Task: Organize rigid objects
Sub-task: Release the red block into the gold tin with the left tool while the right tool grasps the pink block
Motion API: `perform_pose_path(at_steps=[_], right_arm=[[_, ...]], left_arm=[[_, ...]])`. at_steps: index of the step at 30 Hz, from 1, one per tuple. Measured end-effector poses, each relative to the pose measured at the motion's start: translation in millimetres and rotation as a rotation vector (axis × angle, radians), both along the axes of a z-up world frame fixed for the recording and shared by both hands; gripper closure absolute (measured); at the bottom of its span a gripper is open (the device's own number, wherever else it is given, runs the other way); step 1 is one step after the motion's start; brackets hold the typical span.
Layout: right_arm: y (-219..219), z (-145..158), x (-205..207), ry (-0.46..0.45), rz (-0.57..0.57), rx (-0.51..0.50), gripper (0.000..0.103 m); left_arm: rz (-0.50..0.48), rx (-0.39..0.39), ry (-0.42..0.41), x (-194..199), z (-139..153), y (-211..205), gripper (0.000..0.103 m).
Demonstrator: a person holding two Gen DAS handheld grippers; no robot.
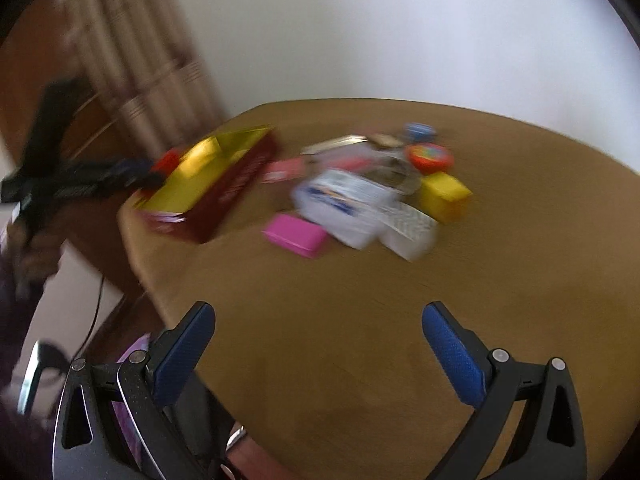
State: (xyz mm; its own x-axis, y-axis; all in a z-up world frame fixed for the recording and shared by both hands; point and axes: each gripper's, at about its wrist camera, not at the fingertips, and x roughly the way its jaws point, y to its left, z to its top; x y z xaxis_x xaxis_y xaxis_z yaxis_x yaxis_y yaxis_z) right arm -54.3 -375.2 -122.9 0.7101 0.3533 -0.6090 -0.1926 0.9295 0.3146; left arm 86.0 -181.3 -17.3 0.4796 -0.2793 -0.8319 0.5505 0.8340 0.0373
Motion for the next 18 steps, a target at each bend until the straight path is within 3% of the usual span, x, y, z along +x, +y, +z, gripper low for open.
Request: perform_pose_path(at_steps=[5, 9, 14, 18], right_arm=[[27.9, 20.3, 45.4, 0.001, 0.236, -0.041, 0.000], [46.8, 20.1, 79.0, 0.043, 0.371, -0.070, 0.000], [65.7, 11.6, 107.7, 0.117, 0.469, -0.085, 0.007], [83.5, 2.0, 127.0, 0.171, 0.522, -0.109, 0.012]], left_arm=[[0.165, 0.033, 0.028, 53.3, -15.2, 42.6, 0.072], [0.244, 0.050, 0.062, 91.2, -40.2, 59.4, 0.072], [0.285, 0.063, 0.109, 112.9, -62.6, 71.7, 0.070], [0.297, 0.023, 0.108, 112.9, -63.4, 79.8, 0.060]])
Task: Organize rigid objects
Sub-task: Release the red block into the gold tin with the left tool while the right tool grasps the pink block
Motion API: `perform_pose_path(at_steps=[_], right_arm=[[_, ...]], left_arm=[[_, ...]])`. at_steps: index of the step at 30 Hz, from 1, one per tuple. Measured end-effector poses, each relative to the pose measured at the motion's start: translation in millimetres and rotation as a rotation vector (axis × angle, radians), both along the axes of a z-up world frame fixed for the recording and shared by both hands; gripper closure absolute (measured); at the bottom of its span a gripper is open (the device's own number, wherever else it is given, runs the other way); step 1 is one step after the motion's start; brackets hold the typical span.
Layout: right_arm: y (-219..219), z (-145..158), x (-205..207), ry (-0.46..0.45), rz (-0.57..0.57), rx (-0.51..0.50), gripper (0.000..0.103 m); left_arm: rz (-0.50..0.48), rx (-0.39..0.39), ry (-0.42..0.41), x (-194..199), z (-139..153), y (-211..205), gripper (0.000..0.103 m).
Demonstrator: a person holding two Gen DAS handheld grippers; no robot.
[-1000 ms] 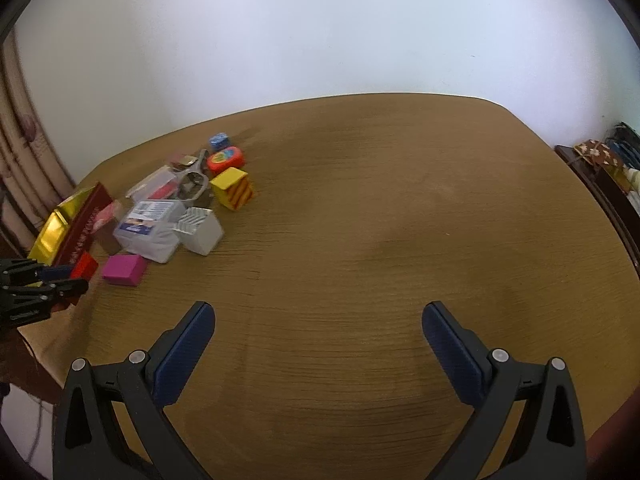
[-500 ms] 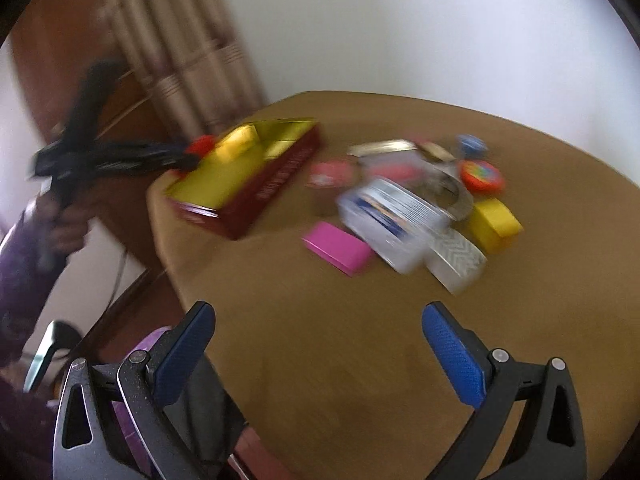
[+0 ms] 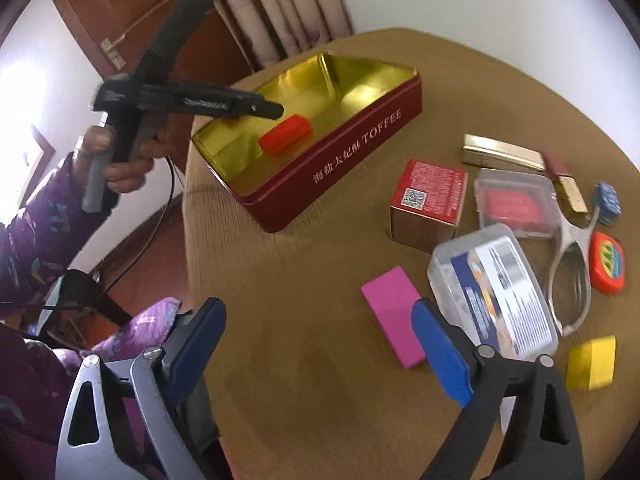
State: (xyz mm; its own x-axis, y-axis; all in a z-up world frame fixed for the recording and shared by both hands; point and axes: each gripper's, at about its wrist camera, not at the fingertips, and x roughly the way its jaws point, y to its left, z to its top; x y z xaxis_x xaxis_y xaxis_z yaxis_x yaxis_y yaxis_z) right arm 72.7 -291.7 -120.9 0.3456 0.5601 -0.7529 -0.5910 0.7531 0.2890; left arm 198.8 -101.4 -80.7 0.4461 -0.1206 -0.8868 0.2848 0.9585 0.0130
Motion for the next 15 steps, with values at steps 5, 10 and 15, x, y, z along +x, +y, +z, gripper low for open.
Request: perform_pose_path(at_steps=[5, 10, 15], right_arm=[[6.7, -11.8, 27.0, 0.041, 0.017, -0.074, 0.027], [10.7, -18.0, 35.4, 0.052, 0.011, -0.163, 0.047], [16.2, -30.8, 34.2, 0.049, 0.005, -0.271, 0.054]], left_arm=[[0.021, -0.075, -0.031, -24.6, 24.9, 7.3, 0.060], [0.008, -0.033, -0.133, -74.9, 44.2, 7.6, 0.056], [0.023, -0.055, -0.112, -110.4, 36.3, 15.8, 0.055]])
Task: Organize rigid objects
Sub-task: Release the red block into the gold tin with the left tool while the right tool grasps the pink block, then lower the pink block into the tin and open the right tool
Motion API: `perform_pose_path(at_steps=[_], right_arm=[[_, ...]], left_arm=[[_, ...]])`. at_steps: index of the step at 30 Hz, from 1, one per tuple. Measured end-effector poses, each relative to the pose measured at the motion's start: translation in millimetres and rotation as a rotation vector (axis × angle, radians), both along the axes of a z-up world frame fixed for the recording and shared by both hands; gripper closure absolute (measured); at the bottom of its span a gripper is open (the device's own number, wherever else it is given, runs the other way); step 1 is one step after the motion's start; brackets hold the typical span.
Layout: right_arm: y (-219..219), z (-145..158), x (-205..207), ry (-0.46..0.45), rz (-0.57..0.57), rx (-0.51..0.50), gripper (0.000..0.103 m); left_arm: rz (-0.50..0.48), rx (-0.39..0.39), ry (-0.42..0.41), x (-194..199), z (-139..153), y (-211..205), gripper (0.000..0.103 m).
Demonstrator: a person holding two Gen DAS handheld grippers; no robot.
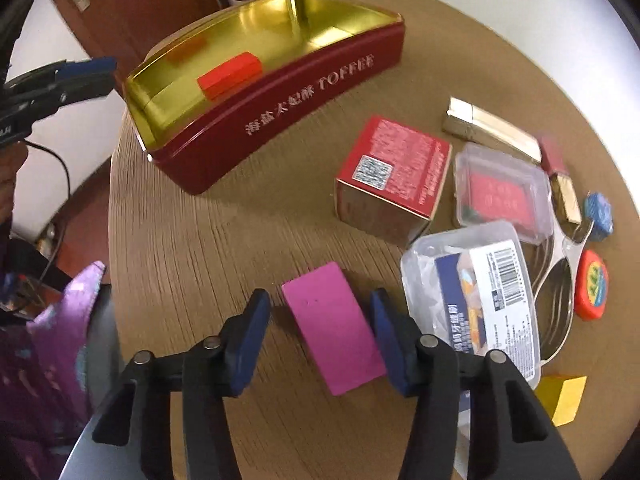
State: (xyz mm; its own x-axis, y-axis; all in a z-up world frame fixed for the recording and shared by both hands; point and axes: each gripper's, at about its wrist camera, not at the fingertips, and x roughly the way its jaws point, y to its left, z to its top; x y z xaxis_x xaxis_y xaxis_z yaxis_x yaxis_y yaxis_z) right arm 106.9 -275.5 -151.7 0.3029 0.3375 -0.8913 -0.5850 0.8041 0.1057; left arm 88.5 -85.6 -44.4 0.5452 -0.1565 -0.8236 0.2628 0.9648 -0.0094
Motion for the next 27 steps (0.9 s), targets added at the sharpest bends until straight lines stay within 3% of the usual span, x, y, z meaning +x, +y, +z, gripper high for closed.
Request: perform_pose_path(at_steps=[1, 2, 3, 6, 9, 12, 15, 20, 27], right_arm=[[0.8, 0.1, -0.3, -0.002, -0.011, -0.005, 0.056], [1.0, 0.2, 1.0, -0.004, -0.023, -0.010, 0.069], [0.4, 0.5, 2.9, -0.008, -0.040, -0.021, 0.075], [-1.5, 9.1, 1.1, 0.004, -0.098, 0.014, 0.076], [7.4, 37.8, 6.3, 0.015, -0.112, 0.130, 0.076], [36.7, 74.5, 29.1, -0.012, -0.115, 0.235, 0.076], [80.2, 87.4, 65.7, -0.015, -0.144, 0.270, 0.076], [135.5, 68.0, 138.2, 0.014, -0.221, 0.243, 0.076], [157.7, 46.0, 181.8, 0.045, -0.295, 0.178, 0.076]], left_arm=[[0.011, -0.010, 0.013, -5.1, -2.8, 3.7, 0.055], [0.022, -0.015, 0.021, -8.3, -4.0, 6.2, 0.055], [0.043, -0.020, 0.024, -11.8, -5.3, 10.9, 0.055], [0.136, -0.014, -0.011, -25.1, -3.7, 29.1, 0.055], [0.223, -0.038, -0.095, -39.1, 3.8, 48.8, 0.055], [0.249, -0.067, -0.114, -38.8, 6.6, 57.4, 0.054], [0.244, -0.055, -0.107, -36.9, 2.9, 60.0, 0.054], [0.207, -0.017, -0.065, -30.0, -8.1, 53.2, 0.054], [0.161, 0.058, -0.074, -30.5, -16.8, 39.2, 0.054]])
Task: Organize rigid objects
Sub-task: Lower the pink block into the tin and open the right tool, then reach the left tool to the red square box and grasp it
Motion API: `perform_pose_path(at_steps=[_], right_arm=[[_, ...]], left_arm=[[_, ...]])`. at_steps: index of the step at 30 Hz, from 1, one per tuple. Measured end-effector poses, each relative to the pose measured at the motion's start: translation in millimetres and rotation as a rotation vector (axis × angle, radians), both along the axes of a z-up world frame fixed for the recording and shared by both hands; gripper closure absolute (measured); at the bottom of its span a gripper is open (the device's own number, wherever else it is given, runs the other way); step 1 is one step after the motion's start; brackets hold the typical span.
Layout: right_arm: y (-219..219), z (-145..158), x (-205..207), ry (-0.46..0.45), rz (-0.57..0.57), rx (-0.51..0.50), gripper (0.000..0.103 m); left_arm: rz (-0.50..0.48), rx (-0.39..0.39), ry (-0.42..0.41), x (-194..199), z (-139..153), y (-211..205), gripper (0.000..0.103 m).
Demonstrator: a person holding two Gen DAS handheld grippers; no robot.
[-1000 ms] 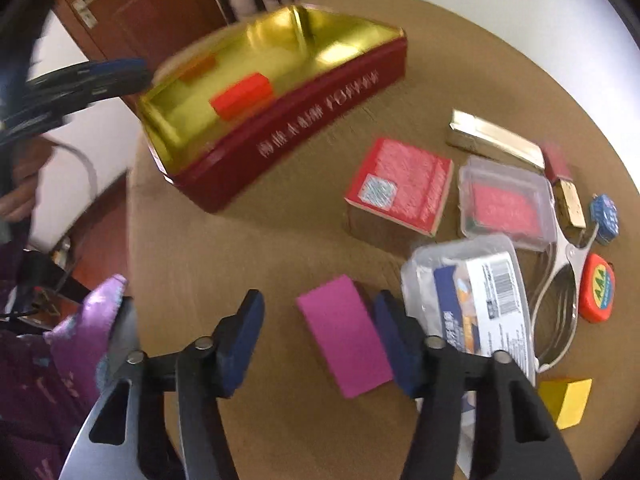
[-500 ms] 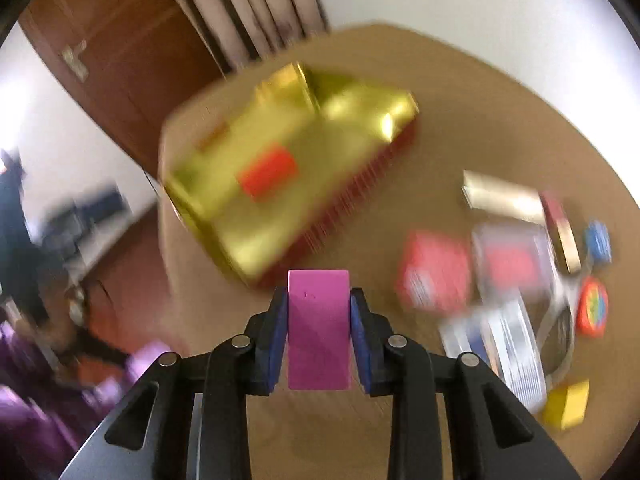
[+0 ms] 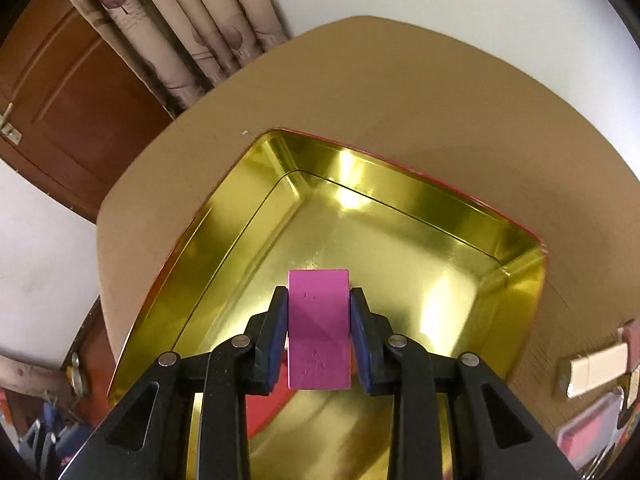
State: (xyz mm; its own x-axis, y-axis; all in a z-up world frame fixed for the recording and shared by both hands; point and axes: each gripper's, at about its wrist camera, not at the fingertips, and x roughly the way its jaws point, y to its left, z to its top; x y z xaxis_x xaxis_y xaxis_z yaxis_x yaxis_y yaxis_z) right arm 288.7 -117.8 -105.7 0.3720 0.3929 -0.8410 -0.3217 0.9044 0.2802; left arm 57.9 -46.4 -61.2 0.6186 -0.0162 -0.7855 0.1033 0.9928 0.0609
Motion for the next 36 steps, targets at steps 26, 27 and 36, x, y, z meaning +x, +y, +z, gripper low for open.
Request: perform_pose_path(at_steps=[26, 27, 36], right_arm=[[-154.9, 73.7, -286.9, -0.566, -0.280, 0.010, 0.021], [-175.1, 69.0, -303.2, -0.561, -0.343, -0.026, 0.017], [-316.5, -13.7, -376.3, -0.387, -0.699, -0.155, 0.016]], left_arm=[[-0.097, 0.115, 0.054, -18.4, -17.2, -39.4, 0.054], [-0.116, 0.105, 0.063, -21.0, -17.0, -45.7, 0.054], [-0.353, -0.060, 0.218, -25.6, -13.9, -131.4, 0.054]])
